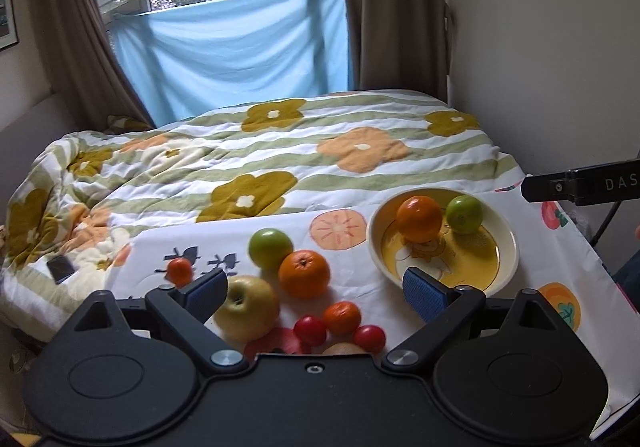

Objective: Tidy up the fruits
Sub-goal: 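Open both tools to release the fruits in the bowl and withdraw, then grasp the yellow pear with the left tool while the right tool grasps the kiwi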

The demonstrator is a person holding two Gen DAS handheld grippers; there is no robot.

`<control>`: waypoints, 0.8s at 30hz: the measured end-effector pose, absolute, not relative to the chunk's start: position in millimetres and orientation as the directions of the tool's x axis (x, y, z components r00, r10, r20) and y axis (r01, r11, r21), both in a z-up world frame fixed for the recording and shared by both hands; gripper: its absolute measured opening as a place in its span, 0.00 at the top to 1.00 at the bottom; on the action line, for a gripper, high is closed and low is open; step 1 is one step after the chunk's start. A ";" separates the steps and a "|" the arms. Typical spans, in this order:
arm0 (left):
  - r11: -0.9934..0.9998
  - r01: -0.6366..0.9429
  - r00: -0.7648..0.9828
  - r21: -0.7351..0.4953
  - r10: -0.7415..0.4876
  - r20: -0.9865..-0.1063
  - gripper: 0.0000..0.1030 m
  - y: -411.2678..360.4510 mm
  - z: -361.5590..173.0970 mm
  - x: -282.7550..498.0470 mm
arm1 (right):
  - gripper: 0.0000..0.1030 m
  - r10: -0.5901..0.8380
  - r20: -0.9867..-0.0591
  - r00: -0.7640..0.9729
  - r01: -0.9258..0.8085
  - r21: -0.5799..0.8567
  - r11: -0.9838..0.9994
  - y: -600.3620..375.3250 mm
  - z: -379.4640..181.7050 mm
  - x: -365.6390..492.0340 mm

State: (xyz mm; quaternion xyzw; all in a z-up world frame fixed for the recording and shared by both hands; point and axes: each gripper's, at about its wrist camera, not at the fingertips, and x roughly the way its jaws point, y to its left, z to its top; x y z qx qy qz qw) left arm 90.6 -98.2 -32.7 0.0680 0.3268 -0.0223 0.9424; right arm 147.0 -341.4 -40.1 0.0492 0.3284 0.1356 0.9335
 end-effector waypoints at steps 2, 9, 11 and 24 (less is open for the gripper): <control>0.991 0.075 0.784 0.114 0.012 -0.621 0.06 -89.1 -32.8 85.0 | 0.00 0.297 -0.599 0.743 -0.224 0.195 0.955 -333.7 -39.5 141.1; 0.988 0.106 0.777 0.112 -0.012 -0.629 0.06 -51.6 -36.0 80.2 | 0.00 0.306 -0.616 0.726 -0.204 0.233 0.951 -302.7 -43.6 129.3; 0.985 0.127 0.777 0.114 -0.027 -0.629 0.06 -39.9 -37.5 82.3 | 0.00 0.300 -0.623 0.723 -0.187 0.241 0.952 -292.9 -47.6 125.5; 0.911 0.392 0.703 0.125 -0.209 -0.680 0.06 20.5 -75.1 131.4 | 0.00 0.161 -0.663 0.731 0.018 0.255 0.967 -224.0 -82.2 105.5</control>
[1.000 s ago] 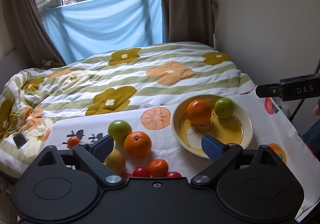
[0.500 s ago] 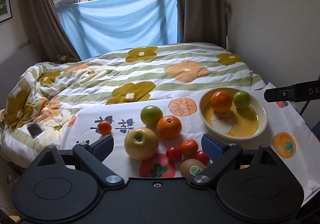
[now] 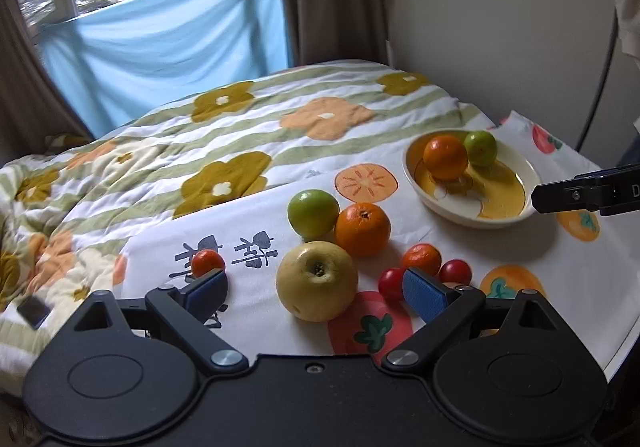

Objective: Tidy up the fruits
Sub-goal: 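Grasp the yellow pear with the left tool while the right tool grasps the kiwi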

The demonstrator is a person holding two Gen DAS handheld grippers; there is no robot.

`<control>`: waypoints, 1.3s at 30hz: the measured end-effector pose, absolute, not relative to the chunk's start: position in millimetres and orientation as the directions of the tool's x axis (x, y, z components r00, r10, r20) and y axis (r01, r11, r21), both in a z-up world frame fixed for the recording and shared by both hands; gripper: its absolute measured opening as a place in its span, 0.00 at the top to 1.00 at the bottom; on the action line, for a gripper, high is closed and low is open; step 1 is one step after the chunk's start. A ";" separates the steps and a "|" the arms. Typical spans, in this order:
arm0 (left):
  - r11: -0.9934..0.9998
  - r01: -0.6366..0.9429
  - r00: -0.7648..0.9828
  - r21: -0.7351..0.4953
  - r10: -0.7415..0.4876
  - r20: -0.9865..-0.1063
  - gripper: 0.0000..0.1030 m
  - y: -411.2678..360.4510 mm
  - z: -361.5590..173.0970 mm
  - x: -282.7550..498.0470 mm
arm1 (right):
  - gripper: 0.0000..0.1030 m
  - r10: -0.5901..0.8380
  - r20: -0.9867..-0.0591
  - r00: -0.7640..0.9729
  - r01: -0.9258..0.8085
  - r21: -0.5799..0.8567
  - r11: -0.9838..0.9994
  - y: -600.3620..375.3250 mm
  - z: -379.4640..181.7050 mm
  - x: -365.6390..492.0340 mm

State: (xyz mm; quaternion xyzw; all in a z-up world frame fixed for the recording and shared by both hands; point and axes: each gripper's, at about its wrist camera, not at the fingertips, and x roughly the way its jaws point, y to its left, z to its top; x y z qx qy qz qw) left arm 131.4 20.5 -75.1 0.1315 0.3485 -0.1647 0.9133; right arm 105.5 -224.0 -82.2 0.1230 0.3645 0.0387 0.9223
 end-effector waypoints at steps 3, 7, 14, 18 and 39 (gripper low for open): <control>0.884 0.448 0.685 0.132 -0.244 -0.686 0.06 27.7 -85.4 145.1 | 0.00 0.132 -0.671 0.730 0.053 0.248 0.967 -210.2 -92.7 103.4; 0.839 0.525 0.654 0.144 -0.289 -0.699 0.06 32.8 -102.5 161.5 | 0.00 0.100 -0.683 0.724 0.090 0.237 0.967 -192.8 -108.2 102.6; 0.770 0.622 0.595 0.143 -0.347 -0.725 0.06 31.0 -129.2 182.8 | 0.00 0.087 -0.708 0.701 0.114 0.232 0.966 -168.1 -134.0 97.7; 0.737 0.660 0.569 0.148 -0.361 -0.739 0.06 23.5 -143.3 193.8 | 0.00 0.081 -0.724 0.685 0.119 0.221 0.968 -159.8 -148.3 96.7; 0.704 0.688 0.552 0.177 -0.348 -0.758 0.24 15.0 -168.3 211.9 | 0.03 0.069 -0.770 0.634 0.070 0.146 0.987 -133.5 -170.8 112.8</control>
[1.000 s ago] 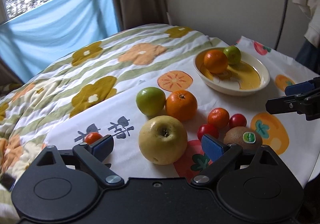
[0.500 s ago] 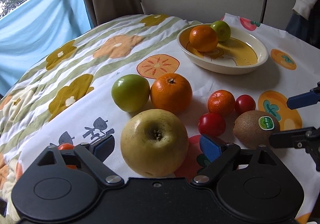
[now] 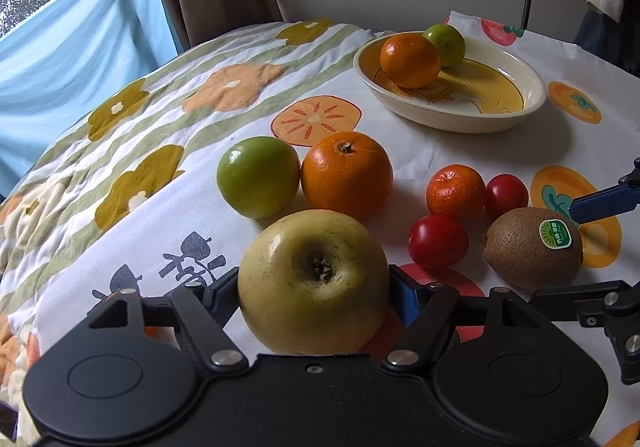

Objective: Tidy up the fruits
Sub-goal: 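Grasp the yellow pear with the left tool while the right tool grasps the kiwi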

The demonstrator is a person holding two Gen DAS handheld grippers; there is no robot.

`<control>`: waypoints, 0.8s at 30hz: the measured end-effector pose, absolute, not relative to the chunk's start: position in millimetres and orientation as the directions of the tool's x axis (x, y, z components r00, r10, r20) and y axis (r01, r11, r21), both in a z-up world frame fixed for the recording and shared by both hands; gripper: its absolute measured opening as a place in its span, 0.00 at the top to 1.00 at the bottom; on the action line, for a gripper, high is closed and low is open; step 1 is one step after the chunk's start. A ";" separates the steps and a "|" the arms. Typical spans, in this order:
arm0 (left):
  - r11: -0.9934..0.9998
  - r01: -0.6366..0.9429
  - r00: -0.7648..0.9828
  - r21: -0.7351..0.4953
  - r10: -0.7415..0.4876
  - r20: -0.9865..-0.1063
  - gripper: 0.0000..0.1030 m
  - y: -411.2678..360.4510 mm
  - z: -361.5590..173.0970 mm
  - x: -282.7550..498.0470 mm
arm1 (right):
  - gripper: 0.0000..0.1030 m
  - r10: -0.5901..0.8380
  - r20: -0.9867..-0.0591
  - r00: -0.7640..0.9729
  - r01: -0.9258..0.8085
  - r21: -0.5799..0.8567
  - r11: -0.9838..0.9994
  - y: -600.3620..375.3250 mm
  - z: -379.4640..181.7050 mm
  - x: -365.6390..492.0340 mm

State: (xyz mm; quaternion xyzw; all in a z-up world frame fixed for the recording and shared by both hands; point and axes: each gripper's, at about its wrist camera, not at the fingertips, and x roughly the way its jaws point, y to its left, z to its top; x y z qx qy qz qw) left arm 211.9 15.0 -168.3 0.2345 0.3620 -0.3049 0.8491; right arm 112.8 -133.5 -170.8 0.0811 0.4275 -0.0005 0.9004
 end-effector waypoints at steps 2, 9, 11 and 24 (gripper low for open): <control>0.707 0.685 0.552 0.176 -0.347 -0.758 0.24 15.2 -168.3 212.3 | 0.03 0.068 -0.772 0.632 0.063 0.138 0.988 -131.1 -172.2 113.7; 0.720 0.666 0.565 0.194 -0.317 -0.762 0.24 19.9 -168.4 209.9 | 0.05 0.068 -0.781 0.620 0.054 0.129 0.990 -127.8 -176.4 118.0; 0.724 0.657 0.576 0.211 -0.301 -0.760 0.24 22.0 -168.7 207.3 | 0.06 0.068 -0.781 0.621 0.050 0.126 0.991 -126.3 -176.9 118.4; 0.799 0.563 0.594 0.211 -0.214 -0.776 0.24 46.9 -166.7 186.0 | 0.34 0.030 -0.765 0.643 0.029 0.063 0.998 -116.0 -177.2 123.8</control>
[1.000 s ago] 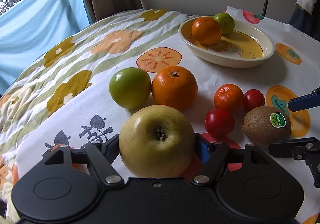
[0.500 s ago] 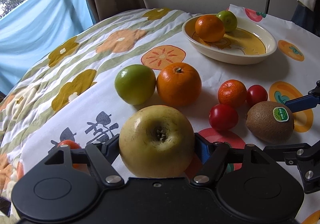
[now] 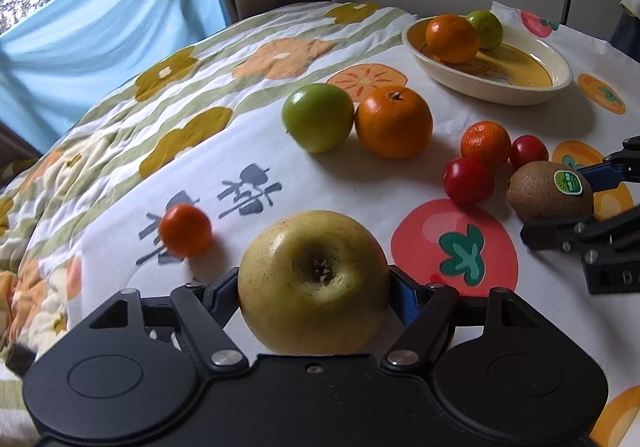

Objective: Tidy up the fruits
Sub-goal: 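Grasp the yellow pear with the left tool while the right tool grasps the kiwi, then lower the yellow pear into the bowl and open the left tool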

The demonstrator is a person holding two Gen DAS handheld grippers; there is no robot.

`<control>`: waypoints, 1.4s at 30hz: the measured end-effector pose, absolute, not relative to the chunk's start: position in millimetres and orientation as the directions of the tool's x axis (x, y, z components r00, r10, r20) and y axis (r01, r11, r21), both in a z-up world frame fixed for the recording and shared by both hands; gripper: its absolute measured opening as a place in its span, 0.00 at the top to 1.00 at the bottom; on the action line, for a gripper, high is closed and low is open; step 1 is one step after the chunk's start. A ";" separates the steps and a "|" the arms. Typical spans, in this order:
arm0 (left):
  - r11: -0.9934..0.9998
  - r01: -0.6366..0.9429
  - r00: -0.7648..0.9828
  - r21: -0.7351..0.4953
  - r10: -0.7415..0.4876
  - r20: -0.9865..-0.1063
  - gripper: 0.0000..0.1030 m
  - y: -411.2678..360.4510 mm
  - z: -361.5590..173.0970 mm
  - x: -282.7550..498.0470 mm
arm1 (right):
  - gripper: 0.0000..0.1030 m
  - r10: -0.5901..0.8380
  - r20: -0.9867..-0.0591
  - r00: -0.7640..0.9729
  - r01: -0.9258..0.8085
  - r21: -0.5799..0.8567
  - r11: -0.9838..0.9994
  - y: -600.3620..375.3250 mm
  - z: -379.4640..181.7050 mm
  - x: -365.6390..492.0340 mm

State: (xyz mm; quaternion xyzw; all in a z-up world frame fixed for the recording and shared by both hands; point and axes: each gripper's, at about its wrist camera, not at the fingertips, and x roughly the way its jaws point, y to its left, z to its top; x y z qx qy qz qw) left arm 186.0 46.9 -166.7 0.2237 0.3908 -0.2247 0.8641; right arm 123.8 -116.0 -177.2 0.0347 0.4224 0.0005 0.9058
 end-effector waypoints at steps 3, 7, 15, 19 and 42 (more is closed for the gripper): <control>0.825 0.528 0.599 0.201 -0.194 -0.777 0.24 51.9 -164.5 179.7 | 0.37 0.032 -0.762 0.647 0.022 0.061 0.998 -117.7 -175.7 122.8; 0.844 0.496 0.621 0.203 -0.182 -0.762 0.24 56.9 -154.3 167.4 | 0.37 0.040 -0.757 0.652 0.013 0.064 0.998 -119.0 -168.1 118.4; 0.898 0.404 0.673 0.174 -0.163 -0.722 0.24 60.4 -116.5 142.3 | 0.37 0.069 -0.730 0.680 0.007 0.100 0.995 -135.3 -135.8 101.1; 0.916 0.367 0.695 0.163 -0.154 -0.702 0.24 54.6 -94.1 131.0 | 0.37 0.076 -0.714 0.696 -0.002 0.104 0.995 -149.4 -116.6 92.2; 0.953 0.291 0.735 0.081 -0.168 -0.657 0.24 -78.5 -47.5 113.1 | 0.37 0.103 -0.663 0.742 -0.049 0.099 0.994 -311.9 -68.3 96.6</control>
